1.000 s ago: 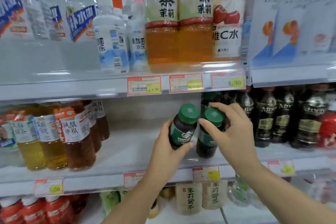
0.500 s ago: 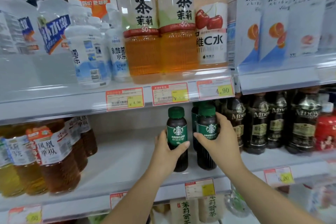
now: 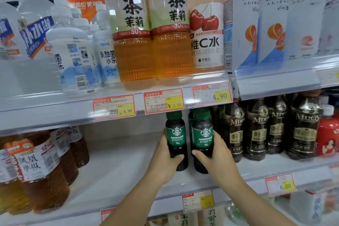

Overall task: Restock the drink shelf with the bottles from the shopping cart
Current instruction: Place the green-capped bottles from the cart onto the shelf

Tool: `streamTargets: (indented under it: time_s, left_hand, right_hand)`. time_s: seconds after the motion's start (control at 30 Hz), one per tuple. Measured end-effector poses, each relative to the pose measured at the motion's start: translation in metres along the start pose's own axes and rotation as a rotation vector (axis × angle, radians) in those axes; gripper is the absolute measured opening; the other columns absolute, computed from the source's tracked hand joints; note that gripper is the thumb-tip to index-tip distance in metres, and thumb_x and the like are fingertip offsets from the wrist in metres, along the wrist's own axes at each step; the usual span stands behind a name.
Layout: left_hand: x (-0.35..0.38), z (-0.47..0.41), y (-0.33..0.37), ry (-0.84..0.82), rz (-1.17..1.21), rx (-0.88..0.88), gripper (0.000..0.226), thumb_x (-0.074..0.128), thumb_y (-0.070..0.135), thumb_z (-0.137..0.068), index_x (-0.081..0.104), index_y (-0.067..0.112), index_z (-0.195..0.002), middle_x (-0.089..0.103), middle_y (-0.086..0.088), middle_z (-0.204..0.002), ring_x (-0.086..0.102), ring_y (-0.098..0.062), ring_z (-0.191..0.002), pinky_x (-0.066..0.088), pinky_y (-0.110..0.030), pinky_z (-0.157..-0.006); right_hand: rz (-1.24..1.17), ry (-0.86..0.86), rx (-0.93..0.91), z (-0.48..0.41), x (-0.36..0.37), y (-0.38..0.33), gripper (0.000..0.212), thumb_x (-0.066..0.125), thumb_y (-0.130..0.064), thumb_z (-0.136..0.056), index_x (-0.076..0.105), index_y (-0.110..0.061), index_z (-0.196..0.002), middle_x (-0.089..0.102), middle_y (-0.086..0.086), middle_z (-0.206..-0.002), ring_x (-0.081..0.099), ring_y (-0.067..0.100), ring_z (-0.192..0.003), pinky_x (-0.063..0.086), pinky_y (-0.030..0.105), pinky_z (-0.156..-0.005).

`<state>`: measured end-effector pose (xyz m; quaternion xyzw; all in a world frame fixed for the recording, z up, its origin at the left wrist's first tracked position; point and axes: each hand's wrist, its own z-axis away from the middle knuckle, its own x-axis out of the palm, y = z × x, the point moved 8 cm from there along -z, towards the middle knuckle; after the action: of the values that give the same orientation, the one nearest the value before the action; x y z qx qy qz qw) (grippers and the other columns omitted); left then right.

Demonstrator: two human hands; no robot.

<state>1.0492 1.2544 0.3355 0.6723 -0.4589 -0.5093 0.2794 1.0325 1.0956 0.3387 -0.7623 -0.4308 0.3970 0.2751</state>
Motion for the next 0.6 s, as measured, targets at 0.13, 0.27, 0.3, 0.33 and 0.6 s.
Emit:
streamTargets:
  time_s: [0.13, 0.27, 0.3, 0.33, 0.6]
  left_hand:
    - [0.005, -0.013, 0.003, 0.065, 0.028, 0.029, 0.079, 0.061, -0.008, -0.081, 0.030, 0.058, -0.113, 0.054, 0.014, -0.119, 0.051, -0.009, -0.117, 0.039, -0.030, -0.103]
    - [0.011, -0.023, 0.000, 0.050, 0.039, 0.043, 0.081, 0.060, -0.006, -0.083, 0.025, 0.059, -0.115, 0.053, 0.011, -0.127, 0.049, -0.008, -0.121, 0.039, -0.032, -0.105]
    - [0.012, -0.023, 0.000, 0.034, 0.033, 0.048, 0.079, 0.060, -0.005, -0.083, 0.026, 0.057, -0.118, 0.051, 0.013, -0.127, 0.048, -0.008, -0.122, 0.039, -0.029, -0.104]
    - [0.012, -0.021, 0.001, 0.018, 0.021, 0.047, 0.076, 0.061, -0.003, -0.084, 0.026, 0.054, -0.122, 0.049, 0.014, -0.129, 0.046, -0.008, -0.124, 0.038, -0.024, -0.101]
    - [-0.066, 0.081, 0.015, 0.302, -0.360, 0.283, 0.046, 0.050, 0.026, -0.090, 0.036, 0.042, -0.132, 0.039, 0.022, -0.127, 0.039, 0.002, -0.120, 0.033, -0.020, -0.101]
  right_hand:
    - [-0.020, -0.017, 0.027, -0.003, 0.004, 0.003, 0.073, 0.073, -0.020, -0.079, 0.032, -0.022, -0.139, 0.052, -0.009, -0.121, 0.046, 0.003, -0.107, 0.035, 0.016, -0.086]
    - [-0.034, -0.022, 0.039, -0.006, 0.009, 0.007, 0.075, 0.073, -0.021, -0.079, 0.029, -0.023, -0.140, 0.052, -0.010, -0.120, 0.050, 0.009, -0.115, 0.036, 0.010, -0.083]
    - [-0.037, -0.015, 0.045, -0.005, 0.009, 0.008, 0.078, 0.074, -0.022, -0.078, 0.027, -0.022, -0.141, 0.050, -0.008, -0.127, 0.046, 0.010, -0.121, 0.035, 0.012, -0.089]
    - [-0.027, 0.006, 0.043, -0.002, 0.008, 0.006, 0.083, 0.074, -0.023, -0.077, 0.024, -0.022, -0.143, 0.044, -0.005, -0.136, 0.040, 0.010, -0.128, 0.033, 0.015, -0.098]
    - [0.053, 0.159, -0.526, 0.068, 0.030, -0.094, 0.033, 0.054, -0.021, -0.086, 0.049, -0.021, -0.119, 0.051, -0.003, -0.120, 0.048, 0.010, -0.115, 0.036, 0.022, -0.100]
